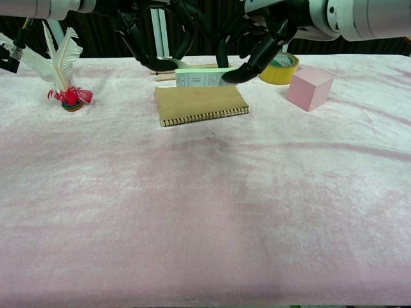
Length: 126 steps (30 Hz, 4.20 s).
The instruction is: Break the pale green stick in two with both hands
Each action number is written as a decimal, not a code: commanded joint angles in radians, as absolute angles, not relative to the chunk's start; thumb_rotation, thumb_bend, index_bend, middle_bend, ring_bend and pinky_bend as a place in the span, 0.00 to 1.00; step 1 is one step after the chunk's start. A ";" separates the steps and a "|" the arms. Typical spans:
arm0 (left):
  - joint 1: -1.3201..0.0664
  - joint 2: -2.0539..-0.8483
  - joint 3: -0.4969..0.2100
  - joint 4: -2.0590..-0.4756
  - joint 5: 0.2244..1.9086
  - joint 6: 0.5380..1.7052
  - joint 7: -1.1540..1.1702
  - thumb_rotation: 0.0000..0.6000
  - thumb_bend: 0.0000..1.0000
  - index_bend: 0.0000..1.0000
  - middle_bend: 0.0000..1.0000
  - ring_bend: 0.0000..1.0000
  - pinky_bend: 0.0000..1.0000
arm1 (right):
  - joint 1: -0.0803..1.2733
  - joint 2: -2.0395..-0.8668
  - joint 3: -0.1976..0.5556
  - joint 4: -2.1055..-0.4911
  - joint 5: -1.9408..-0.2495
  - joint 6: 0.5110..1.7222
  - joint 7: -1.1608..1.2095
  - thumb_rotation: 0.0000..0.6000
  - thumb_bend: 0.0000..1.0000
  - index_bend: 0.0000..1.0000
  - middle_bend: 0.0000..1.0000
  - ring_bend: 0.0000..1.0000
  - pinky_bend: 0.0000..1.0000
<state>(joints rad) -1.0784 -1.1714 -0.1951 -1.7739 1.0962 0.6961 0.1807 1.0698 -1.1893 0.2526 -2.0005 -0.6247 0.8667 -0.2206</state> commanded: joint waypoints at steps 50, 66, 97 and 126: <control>-0.897 -1.257 -0.054 -1.591 1.243 0.725 -0.030 1.00 0.55 0.66 0.16 0.00 0.00 | 0.966 -1.313 0.115 -1.856 -0.691 0.945 -0.233 1.00 0.51 0.82 0.00 0.00 0.10; -0.908 -1.504 -0.052 -1.400 1.262 0.721 0.060 1.00 0.54 0.63 0.14 0.00 0.00 | 0.911 -1.599 0.100 -1.590 -0.666 1.037 -0.324 1.00 0.51 0.82 0.00 0.00 0.10; -0.929 -1.560 -0.036 -1.371 1.111 0.699 0.344 1.00 0.12 0.22 0.06 0.00 0.00 | 0.898 -1.582 0.098 -1.595 -0.618 0.875 -0.400 1.00 0.19 0.18 0.00 0.00 0.07; -0.732 -0.836 -0.213 -1.942 1.312 0.992 0.076 1.00 0.12 0.20 0.06 0.00 0.00 | 0.652 -0.912 0.138 -1.853 -0.922 0.995 -0.153 1.00 0.17 0.06 0.00 0.00 0.07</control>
